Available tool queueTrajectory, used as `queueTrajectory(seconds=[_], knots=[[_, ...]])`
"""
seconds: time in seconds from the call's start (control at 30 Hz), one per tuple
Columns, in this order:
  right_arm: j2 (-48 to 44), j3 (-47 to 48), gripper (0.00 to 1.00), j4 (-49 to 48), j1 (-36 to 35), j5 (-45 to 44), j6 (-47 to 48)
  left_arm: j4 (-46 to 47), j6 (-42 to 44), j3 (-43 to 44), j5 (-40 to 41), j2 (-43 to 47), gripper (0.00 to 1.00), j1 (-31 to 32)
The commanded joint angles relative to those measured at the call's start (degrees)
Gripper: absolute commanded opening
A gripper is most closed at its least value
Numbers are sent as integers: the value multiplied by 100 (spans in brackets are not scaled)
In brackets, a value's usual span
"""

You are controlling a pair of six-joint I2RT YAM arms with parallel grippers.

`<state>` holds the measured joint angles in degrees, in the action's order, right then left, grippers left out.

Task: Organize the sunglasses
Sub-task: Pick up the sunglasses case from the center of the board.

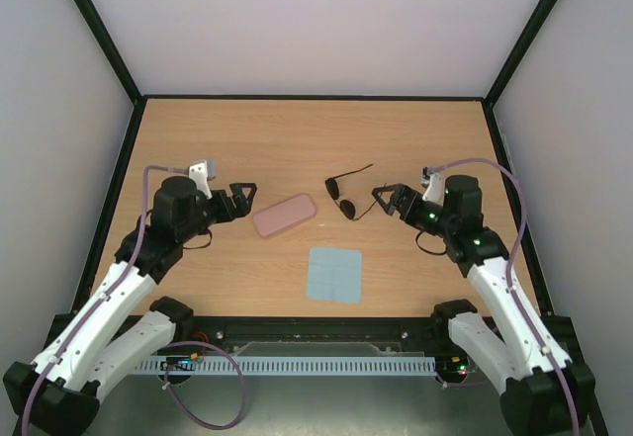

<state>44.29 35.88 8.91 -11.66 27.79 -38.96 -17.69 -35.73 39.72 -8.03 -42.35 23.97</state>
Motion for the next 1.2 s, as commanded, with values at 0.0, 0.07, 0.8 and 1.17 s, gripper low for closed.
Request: queueTrajectory(seconds=[0.0,0.07,0.8,1.17], knots=[[552,223,99,-704,-96,840,-480,-183,137,257,223,-199,99,-41],[756,313,99,-794,-271,770,-541,-79,145,138,354,-107,100,-49],[770,429,99,360,-2428,-1553,-94,54,269,150,771,-1545,99,461],[-79,-128,99,509,-2429,-1938,-224,-85,434,436,2655,-3203,99,1889]])
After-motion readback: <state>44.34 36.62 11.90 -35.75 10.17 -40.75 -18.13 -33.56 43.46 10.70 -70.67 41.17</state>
